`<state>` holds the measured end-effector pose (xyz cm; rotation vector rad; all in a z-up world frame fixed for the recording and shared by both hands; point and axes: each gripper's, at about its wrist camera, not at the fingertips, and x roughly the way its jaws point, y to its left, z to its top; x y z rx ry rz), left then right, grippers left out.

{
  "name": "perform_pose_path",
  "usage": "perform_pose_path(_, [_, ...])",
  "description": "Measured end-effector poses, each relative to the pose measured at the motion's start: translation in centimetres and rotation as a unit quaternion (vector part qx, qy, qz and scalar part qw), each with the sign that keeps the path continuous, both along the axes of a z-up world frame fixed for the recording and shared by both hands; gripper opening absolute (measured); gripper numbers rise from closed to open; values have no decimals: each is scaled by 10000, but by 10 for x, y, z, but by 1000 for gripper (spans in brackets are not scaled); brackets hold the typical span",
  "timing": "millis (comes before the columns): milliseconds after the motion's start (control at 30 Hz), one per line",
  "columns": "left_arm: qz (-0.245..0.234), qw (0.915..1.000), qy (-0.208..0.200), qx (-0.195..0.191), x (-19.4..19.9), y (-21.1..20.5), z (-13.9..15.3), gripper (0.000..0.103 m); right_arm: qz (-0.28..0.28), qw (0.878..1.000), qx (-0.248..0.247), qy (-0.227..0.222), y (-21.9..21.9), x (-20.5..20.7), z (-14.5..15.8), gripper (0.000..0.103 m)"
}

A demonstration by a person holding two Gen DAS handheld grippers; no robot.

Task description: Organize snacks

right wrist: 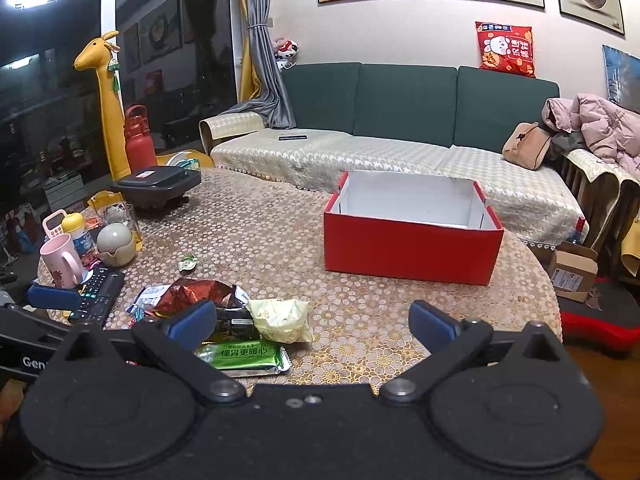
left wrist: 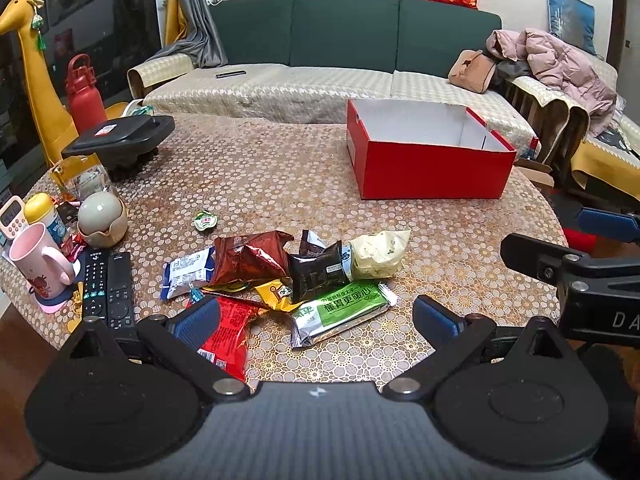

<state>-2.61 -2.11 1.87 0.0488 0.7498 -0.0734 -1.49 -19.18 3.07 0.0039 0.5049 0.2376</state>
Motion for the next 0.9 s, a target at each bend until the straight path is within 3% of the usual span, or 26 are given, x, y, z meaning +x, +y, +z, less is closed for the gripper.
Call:
perform_pose_path(600, [-146, 9998, -110, -17, -2, 2, 1, 103, -130, 9999, -11, 5, 1, -4, 1, 103])
perform_pose_path(900, [-45, 9999, 15, -165, 3, 11, -7, 103, 69, 10000, -14, 9, 4, -2, 0, 103])
